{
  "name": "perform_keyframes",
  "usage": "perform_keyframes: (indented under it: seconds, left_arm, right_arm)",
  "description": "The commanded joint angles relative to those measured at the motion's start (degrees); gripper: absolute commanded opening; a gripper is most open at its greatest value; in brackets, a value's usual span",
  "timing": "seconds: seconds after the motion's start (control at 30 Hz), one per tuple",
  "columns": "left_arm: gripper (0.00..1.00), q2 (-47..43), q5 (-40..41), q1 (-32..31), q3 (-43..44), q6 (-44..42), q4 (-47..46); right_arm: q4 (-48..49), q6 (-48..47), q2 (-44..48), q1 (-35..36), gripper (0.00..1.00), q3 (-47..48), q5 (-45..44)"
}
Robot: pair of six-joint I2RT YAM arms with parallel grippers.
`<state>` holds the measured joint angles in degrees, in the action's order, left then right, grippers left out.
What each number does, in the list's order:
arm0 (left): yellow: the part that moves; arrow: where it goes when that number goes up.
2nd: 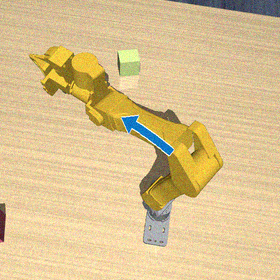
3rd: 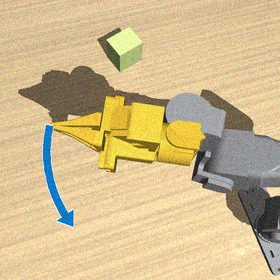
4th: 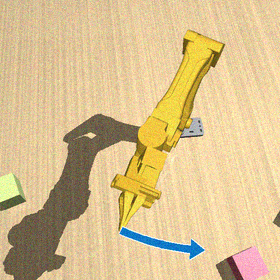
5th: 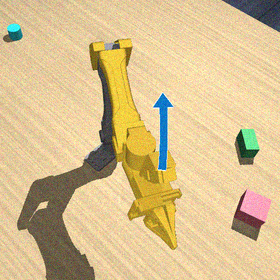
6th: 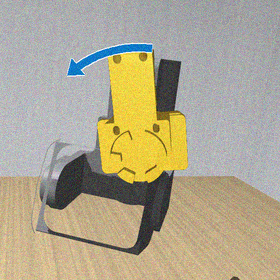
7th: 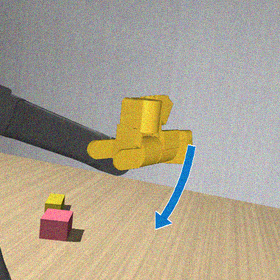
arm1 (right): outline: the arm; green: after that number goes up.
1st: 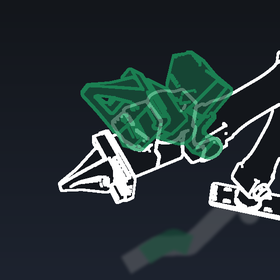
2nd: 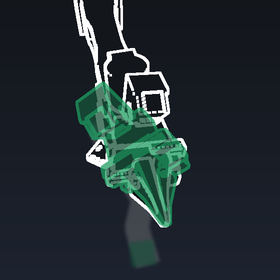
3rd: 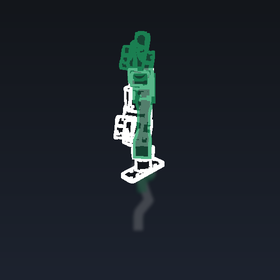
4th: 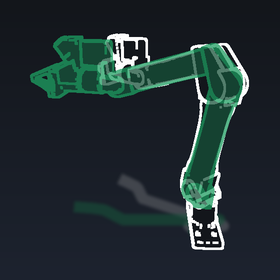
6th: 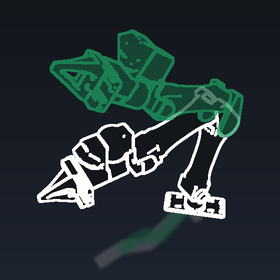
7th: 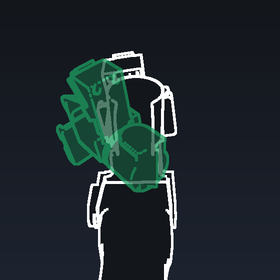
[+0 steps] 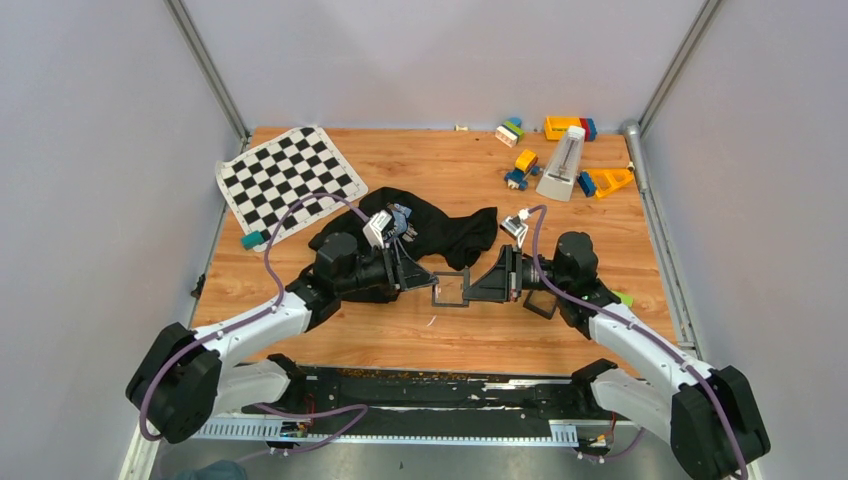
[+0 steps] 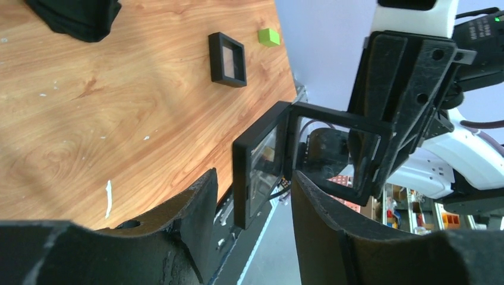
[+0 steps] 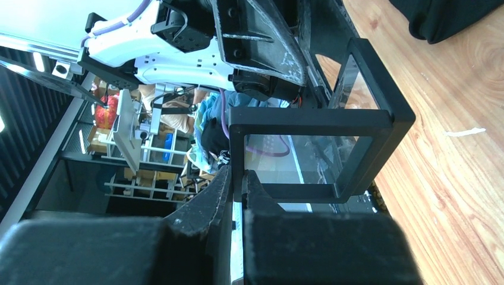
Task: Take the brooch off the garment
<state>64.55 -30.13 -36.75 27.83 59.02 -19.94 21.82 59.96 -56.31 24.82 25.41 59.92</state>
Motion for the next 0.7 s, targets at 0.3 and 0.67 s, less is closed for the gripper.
perform_keyframes:
  seconds: [0.3, 0.67]
  left_arm:
    - [0.43, 5.2, -5.4, 0.2, -0.6, 2.5, -10.7]
    - [0.1, 5.6, -8.1, 0.1, -0.3, 3.2, -11.7]
  right_arm:
    - [9.1, 2.5, -2.3, -0.1, 0.0, -0.4, 4.9]
    - [10.4, 1.7, -7.2, 0.7, 0.0, 1.6, 9.6]
